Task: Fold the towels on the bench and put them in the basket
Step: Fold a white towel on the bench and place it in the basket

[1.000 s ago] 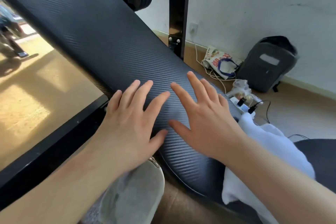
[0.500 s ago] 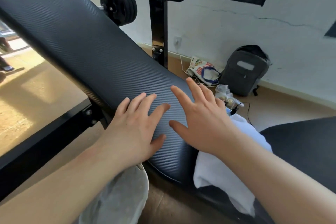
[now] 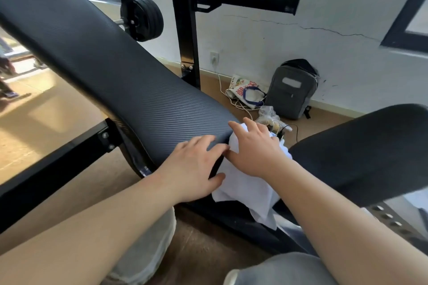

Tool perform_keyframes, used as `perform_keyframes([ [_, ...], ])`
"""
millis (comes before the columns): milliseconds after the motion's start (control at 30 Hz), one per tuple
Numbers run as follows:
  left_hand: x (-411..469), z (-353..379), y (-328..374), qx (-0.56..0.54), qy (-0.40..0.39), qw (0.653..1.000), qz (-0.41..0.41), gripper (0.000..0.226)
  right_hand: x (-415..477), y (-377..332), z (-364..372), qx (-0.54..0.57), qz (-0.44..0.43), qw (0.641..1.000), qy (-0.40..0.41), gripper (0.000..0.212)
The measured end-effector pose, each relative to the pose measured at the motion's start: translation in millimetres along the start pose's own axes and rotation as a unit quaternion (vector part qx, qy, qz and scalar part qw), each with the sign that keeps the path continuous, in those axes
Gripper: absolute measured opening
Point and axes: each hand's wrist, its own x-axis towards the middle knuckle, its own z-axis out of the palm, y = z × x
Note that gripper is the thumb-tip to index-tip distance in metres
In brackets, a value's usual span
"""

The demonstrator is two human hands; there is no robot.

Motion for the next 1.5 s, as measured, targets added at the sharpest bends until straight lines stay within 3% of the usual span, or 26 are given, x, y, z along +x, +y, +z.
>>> perform_keyframes([
  [267,-6,40,14,-0.037,-0.03,0.999,0.008,0.095,-10,26,11,0.015,0.038,0.998,-0.049,0.067],
  [433,-9,64,18,-0.007,0.01,1.0,-0.004,0.107,-15,29,12,0.008,0.029,0.998,-0.054,0.07],
  [667,-6,79,15,0.008,0.107,0.994,-0.023,0.083,-36,46,18,0.006,0.014,0.996,-0.088,0.102],
  [800,-2,73,17,0.001,0.079,0.997,-0.018,0.076,-50,52,16,-0.016,0.001,0.995,-0.098,0.108],
  [967,2,75,14,-0.189,0.059,0.979,-0.048,0.067,-51,48,18,-0.043,-0.016,0.996,-0.076,0.121],
  [1100,0,76,7,-0.262,0.155,0.951,-0.059,0.036,-52,45,29,-0.136,-0.074,0.988,-0.013,0.129],
  [1233,-5,61,14,-0.306,0.196,0.93,-0.05,0.021,-49,38,34,-0.153,-0.092,0.983,0.026,0.12],
  [1500,6,34,24,-0.371,0.164,0.907,-0.115,0.012,-48,31,20,-0.04,-0.134,0.988,0.068,0.07],
])
